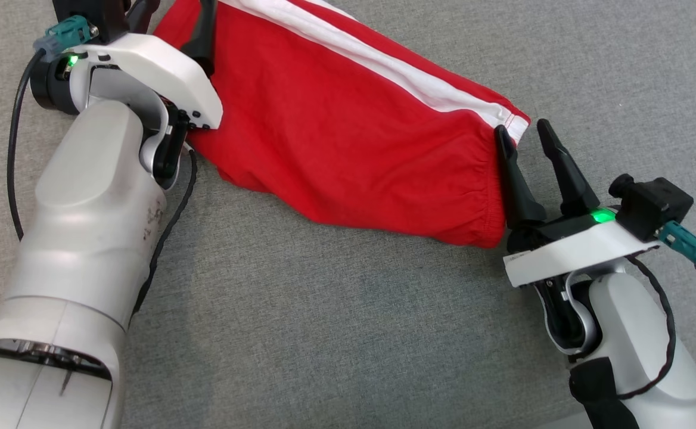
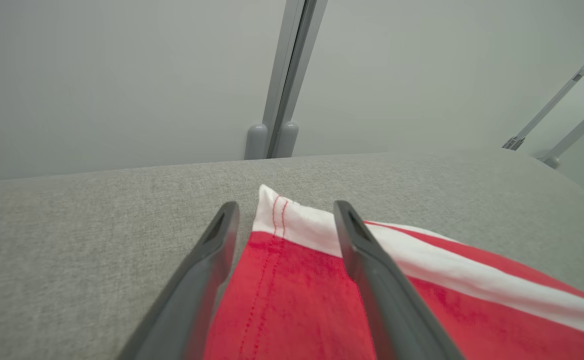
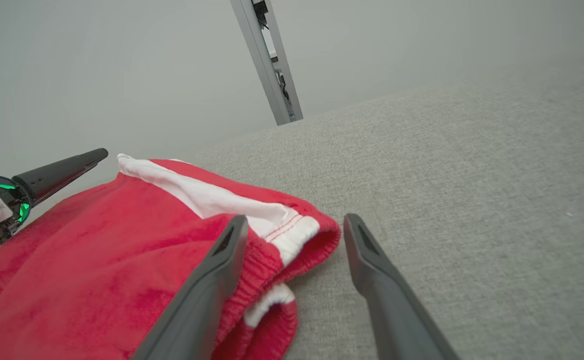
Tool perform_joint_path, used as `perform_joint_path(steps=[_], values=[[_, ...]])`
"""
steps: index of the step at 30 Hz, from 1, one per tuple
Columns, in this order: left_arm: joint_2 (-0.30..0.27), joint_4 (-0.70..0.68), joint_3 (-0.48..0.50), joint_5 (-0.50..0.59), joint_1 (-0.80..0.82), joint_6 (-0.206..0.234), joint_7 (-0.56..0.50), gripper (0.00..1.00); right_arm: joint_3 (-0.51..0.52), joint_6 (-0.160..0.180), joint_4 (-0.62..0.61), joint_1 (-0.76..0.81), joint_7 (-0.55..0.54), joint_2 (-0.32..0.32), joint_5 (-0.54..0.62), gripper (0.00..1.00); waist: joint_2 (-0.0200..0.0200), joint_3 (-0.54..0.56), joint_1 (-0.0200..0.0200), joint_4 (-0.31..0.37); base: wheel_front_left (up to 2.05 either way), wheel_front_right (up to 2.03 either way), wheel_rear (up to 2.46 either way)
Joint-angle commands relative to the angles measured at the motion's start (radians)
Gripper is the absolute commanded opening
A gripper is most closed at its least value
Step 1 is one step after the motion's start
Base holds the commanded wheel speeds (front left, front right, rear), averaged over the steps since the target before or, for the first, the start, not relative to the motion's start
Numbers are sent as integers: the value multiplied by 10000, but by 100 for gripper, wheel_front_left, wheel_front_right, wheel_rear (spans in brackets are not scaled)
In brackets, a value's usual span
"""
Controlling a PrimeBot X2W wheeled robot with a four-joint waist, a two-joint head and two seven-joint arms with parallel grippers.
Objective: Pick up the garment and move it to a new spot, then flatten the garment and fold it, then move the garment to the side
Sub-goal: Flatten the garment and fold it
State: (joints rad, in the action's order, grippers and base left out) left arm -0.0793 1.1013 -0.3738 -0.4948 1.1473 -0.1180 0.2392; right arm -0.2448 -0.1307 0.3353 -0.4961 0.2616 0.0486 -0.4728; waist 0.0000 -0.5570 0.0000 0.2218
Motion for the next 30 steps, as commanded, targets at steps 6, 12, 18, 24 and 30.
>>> perform_joint_path(steps=[6, 12, 18, 24, 30], values=[[-217, -1478, 285, 380, -860, 433, 265, 100, 760, -2, -995, 715, 46, 48, 1268, 100, 0, 255, 0, -266, 0, 0, 0], [-585, -5132, 1357, 1228, -3584, 1128, 265, 100, 1547, -2, -1487, 1435, 45, 50, 1983, 100, 0, 879, 0, -482, 0, 0, 0], [-703, -6858, 2119, 1681, -5531, 1841, 267, 100, 2085, -2, -1512, 1866, 47, 48, 2242, 100, 0, 1491, 0, -695, 0, 0, 0], [-751, -7637, 2629, 1732, -7068, 2188, 268, 100, 2320, -2, -1518, 2483, 47, 49, 2447, 100, 0, 2189, 0, -761, 0, 0, 0], [-857, -8035, 2729, 1629, -8236, 2233, 243, 100, 2384, -2, -1431, 2933, 48, 49, 2442, 100, 0, 2689, 0, -760, 0, 0, 0]])
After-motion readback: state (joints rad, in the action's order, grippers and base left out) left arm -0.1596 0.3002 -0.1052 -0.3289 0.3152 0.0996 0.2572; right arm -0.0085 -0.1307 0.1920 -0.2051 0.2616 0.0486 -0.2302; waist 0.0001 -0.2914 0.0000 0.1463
